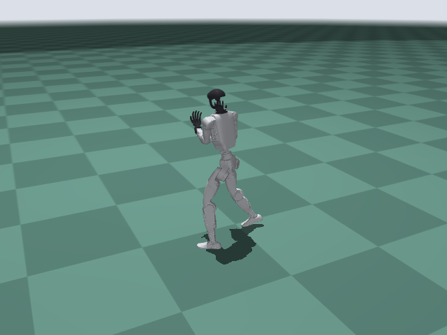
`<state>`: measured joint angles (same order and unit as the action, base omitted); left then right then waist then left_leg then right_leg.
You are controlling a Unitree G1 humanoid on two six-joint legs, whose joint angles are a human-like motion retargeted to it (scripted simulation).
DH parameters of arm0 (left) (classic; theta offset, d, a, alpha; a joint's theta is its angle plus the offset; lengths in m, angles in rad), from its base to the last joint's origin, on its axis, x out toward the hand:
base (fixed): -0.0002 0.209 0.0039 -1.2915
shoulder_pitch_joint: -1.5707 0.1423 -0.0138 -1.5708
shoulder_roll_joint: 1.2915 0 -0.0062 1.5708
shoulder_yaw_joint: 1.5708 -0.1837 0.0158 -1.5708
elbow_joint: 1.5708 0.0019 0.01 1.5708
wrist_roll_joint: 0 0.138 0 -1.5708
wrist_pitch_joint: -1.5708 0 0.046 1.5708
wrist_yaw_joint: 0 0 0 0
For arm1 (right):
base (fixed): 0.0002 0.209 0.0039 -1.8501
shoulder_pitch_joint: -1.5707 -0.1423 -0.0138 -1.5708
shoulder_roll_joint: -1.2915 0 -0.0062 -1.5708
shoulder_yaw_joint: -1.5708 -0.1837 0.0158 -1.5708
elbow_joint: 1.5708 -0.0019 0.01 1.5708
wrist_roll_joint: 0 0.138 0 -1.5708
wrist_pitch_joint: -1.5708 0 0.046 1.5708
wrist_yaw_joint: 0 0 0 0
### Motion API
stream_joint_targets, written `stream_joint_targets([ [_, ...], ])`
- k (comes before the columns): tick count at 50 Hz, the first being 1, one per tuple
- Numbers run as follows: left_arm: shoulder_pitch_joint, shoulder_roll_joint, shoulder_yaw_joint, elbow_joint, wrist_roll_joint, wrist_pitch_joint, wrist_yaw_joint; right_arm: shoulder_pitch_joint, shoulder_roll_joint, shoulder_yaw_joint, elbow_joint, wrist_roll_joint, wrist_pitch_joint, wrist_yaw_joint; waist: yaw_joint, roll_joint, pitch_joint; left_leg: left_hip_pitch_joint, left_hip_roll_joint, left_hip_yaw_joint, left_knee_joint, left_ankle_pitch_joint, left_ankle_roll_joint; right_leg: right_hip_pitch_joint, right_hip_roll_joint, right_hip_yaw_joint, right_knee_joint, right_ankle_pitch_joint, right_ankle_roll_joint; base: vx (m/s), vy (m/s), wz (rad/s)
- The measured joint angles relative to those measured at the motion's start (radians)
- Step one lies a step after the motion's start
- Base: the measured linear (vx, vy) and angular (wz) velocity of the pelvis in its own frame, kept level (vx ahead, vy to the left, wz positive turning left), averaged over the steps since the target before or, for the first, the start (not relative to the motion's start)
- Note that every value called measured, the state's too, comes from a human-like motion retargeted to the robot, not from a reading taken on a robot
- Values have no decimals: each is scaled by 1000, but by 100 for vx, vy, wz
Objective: Kungfu
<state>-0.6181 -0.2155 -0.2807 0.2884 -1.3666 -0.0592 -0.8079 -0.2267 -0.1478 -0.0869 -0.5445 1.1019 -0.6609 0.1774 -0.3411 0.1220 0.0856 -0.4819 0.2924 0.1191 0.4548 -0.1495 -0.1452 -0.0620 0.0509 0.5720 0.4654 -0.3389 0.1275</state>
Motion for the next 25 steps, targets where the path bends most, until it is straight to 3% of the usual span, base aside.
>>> stream_joint_targets([
  [2, 8, 23, 1, -22, 27, -13, 3, 2, -5, 8, 4, -53, -43, -36, -15, 25, 25, -50, 20, -12, 108, -66, 5, -14, -47, -141, -36, 50, 54, 28, 38, -50],
  [4, 37, 45, 10, -43, 49, -27, 10, 22, -23, 18, 9, -87, -57, -63, 41, 6, 0, -57, 7, 49, 156, -104, 25, -51, -131, -236, -44, 96, 94, 42, 20, -121],
  [7, 72, 96, 16, -76, 75, -38, 31, 57, -61, 2, 3, -113, -56, -74, 141, -28, -42, -80, -13, 105, 182, -125, 40, -88, -263, -447, -68, 140, 102, 36, 14, -60],
  [10, 101, 189, 21, -138, 126, -59, 47, 69, -113, -35, -3, -145, -60, -83, 201, -41, -74, -135, -53, 90, 194, -126, 50, -71, -338, -637, -114, 138, 97, 30, 10, 67],
  [17, 179, 491, 117, -324, 287, -121, 154, -29, -256, -29, 33, -407, -79, -131, 377, -101, -121, -248, -168, -48, 180, -65, 39, 7, -346, -762, -181, 71, 97, 29, -1, 135],
  [25, 293, 808, 352, -392, 547, -109, 303, -288, -454, -30, 235, -680, -23, -216, 698, -243, -120, -310, -344, -261, 96, 48, 12, 120, -303, -949, -213, -16, 100, 23, -13, 189],
])
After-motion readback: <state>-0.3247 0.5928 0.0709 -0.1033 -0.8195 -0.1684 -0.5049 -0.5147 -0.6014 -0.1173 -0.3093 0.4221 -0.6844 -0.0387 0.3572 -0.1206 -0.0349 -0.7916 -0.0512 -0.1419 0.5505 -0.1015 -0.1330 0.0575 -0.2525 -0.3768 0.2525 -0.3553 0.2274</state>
